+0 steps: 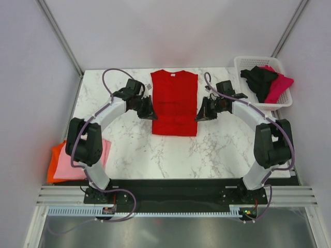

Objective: Fold and stack the t-shirts
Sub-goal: Fold the tshirt

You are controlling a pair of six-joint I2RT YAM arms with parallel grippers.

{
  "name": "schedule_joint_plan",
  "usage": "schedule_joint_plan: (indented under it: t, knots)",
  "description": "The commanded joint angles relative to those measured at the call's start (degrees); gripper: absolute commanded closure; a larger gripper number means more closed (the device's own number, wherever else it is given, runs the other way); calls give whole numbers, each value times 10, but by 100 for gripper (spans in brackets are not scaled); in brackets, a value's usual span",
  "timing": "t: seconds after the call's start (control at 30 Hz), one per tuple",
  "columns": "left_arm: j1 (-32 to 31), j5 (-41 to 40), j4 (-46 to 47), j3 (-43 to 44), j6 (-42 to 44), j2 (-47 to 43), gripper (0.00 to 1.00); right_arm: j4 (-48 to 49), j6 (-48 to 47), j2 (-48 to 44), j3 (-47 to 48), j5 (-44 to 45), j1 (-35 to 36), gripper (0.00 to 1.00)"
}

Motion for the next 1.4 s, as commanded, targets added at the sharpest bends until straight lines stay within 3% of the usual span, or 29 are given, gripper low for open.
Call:
schedule_joint_plan:
  t: [0.0,0.43,0.47,0.5,0.53,0.57,0.6,0.63,0.77,0.87,1.07,1.2,1.37]
  knots:
    - [16,-24,11,62,39,39,98,23,-35,51,67,23,-6,100]
    - [37,-26,14,174,67,168,97,32,-77,207,214,52,-8,99]
    - [37,-27,14,181,69,172,80,34,-79,211,218,56,-8,94]
    - [37,-38,15,184,70,175,70,35,-80,215,222,70,-7,86]
    - [36,-45,15,186,71,179,62,35,-81,215,226,79,-8,67]
    - [37,-52,15,190,74,177,49,35,-80,214,227,85,-8,61]
    - [37,-66,10,191,77,174,44,34,-82,201,226,91,-8,52]
    - [37,-73,7,191,83,158,39,34,-81,192,218,97,-9,49]
    - [38,-116,-12,148,88,93,29,29,-59,133,162,90,-22,46]
    - [38,-99,-20,73,79,32,28,15,-54,97,101,55,-27,45]
    - [45,51,-12,-54,60,-6,30,33,-11,63,-40,-13,-27,45]
    - [55,127,7,-74,31,15,28,89,37,68,-90,-51,-29,44]
    - [56,131,10,-64,24,54,28,104,70,81,-101,-56,-29,44]
